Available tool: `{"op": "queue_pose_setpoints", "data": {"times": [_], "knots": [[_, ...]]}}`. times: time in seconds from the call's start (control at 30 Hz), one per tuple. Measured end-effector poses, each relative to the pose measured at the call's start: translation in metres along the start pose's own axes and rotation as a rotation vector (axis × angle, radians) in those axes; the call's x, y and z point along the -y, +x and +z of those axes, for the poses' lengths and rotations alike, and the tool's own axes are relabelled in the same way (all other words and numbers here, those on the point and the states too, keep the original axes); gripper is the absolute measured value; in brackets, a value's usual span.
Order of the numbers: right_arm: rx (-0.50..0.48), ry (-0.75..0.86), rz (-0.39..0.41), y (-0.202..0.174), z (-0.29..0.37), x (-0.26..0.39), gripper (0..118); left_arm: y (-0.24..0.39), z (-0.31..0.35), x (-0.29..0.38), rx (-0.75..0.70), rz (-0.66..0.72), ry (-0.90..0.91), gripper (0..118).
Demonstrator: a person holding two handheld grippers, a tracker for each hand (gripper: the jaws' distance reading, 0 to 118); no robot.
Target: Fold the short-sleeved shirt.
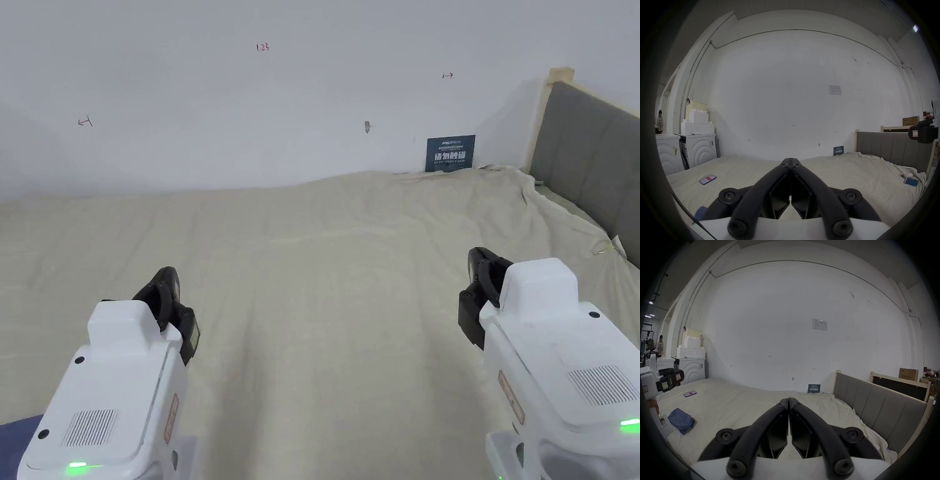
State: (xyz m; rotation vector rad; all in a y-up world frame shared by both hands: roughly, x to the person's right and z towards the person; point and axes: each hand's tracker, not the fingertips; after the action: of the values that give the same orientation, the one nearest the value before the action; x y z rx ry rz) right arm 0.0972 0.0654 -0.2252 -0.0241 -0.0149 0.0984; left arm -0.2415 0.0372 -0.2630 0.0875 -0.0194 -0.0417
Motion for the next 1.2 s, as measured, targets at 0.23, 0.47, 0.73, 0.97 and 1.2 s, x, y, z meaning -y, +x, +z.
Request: {"op": "queue_pose_setpoints", "data": {"times": [0.23, 0.47, 0.73, 0.97, 1.2], "knots": [[0.005, 0.003, 0.000, 0.000, 0.000, 0.000, 0, 0.000, 0.000, 0.000, 0.001, -0.004, 0.001, 0], [0.007, 0.004, 0.003, 0.001, 0.000, -0.001, 0, -0.003, -0.001, 0.000, -0.006, 0.003, 0.004, 0], [0.008, 0.003, 0.006, 0.001, 0.000, 0.000, 0, -0.003, 0.000, 0.001, -0.004, 0.000, 0.003, 0], [0.017, 0.006, 0.004, 0.002, 0.001, 0.000, 2, -0.005, 0.000, 0.003, -0.016, 0.019, 0.009, 4], [0.025, 0.005, -0.001, 0.004, 0.002, 0.001, 105, -0.012, 0.001, 0.002, -0.039, 0.043, 0.008, 71]]}}
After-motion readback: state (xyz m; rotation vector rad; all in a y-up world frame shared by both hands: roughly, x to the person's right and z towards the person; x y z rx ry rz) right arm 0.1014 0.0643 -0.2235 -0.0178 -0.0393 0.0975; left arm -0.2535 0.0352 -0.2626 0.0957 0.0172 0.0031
